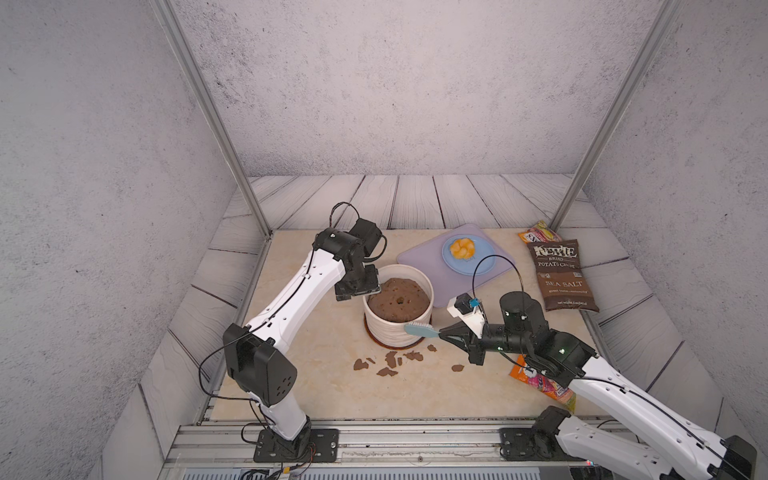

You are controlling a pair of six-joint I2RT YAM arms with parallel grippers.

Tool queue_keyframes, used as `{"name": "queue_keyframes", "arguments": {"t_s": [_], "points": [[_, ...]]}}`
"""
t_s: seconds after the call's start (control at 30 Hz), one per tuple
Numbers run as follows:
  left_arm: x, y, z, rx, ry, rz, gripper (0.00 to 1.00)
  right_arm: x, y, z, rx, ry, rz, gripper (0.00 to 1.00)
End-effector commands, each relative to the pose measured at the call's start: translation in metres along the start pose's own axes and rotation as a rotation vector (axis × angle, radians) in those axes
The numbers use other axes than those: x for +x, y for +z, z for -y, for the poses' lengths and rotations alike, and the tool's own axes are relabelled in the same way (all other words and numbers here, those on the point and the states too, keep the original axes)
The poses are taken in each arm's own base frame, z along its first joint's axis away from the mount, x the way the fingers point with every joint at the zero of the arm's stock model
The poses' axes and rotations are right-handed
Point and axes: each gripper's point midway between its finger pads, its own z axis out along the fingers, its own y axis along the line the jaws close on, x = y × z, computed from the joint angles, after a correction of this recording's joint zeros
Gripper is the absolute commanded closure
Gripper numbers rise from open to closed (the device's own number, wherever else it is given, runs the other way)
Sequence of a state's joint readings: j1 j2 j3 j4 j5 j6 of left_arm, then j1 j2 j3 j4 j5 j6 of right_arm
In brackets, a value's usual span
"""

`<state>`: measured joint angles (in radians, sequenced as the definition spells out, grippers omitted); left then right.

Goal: Scrub the dried mud off the ceramic pot
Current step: Rotate the pot on the tray.

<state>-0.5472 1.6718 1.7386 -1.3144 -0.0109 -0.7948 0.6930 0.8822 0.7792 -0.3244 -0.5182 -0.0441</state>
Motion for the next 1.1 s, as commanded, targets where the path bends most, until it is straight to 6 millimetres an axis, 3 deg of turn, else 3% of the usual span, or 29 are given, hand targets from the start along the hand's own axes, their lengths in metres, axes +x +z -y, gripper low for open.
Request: {"name": "queue_keyframes", "arguments": {"t_s": [0.0,0.23,0.43,0.6,1.07], "points": [[0.023,-0.001,-0.001,-0.004,-0.287,-0.028,0.32,0.003,-0.003,0.008,0.044,0.029,0.017,1.0],[0.057,0.018,0.019,0.034,-0.448,-0.107,0.37,0.005,-0.005,0.014,0.068,0.045,0.035,1.0],[0.067,0.03,0.025,-0.01,-0.447,-0.132,0.52,0.008,-0.007,0.016,0.077,0.05,0.035,1.0],[0.064,0.032,0.02,-0.052,-0.435,-0.119,0.7,0.008,-0.01,0.015,0.076,0.055,0.046,1.0],[0.05,0.035,0.01,-0.133,-0.378,-0.111,0.9,0.0,-0.016,0.02,0.112,0.058,0.094,1.0]]}}
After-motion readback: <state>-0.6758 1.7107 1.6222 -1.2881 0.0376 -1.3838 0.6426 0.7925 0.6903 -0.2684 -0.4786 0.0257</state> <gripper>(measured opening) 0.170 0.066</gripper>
